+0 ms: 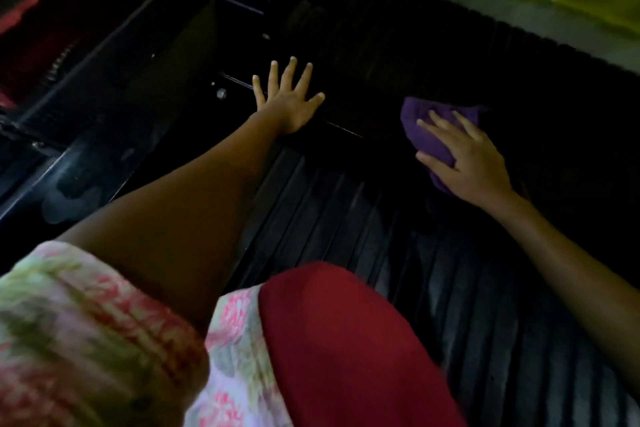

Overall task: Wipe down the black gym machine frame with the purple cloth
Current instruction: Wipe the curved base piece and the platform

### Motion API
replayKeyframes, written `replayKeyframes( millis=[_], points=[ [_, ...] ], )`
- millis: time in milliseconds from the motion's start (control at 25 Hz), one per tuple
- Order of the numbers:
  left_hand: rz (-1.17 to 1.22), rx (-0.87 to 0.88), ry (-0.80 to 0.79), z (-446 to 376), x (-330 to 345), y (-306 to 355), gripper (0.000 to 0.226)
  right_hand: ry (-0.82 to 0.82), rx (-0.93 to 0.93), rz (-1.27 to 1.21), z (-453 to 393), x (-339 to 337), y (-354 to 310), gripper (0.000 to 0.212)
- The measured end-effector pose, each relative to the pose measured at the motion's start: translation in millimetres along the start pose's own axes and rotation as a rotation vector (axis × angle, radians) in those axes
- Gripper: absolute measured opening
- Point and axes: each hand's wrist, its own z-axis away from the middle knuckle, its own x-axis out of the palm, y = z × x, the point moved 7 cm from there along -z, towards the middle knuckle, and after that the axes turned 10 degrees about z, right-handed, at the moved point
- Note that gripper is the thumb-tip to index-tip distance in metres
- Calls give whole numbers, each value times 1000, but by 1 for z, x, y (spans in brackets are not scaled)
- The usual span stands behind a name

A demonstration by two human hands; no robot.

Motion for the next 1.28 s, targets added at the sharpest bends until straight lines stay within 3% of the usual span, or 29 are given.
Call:
replayKeyframes(
  millis=[280,440,600,680,800,880,960,1040,1280],
  points=[
    [-20,-26,-30,-4,0,-6,64,-89,103,16,-36,8,0,63],
    [-29,-16,-15,-6,1,-2,64,-101,282,45,-53,9,5,54],
    [-55,-11,25,-2,-2,-3,63,-147,165,-30,-33,4,-10,55],
    [-137,-40,58,1,-2,0,62,-194,119,-80,0,-3,6,56],
    [-399,-130,102,14,-1,36,63,-268,320,-112,54,-12,59,58],
    [-390,87,80,22,25,88,71,-325,440,-109,70,-15,78,60],
    [-271,337,-106,44,73,132,78,-368,455,-52,68,-15,73,61],
    [-233,382,-191,60,102,144,83,-411,454,-21,68,-18,61,61],
    [-210,359,-186,58,100,139,73,-538,386,0,83,-19,50,64]
  ],
)
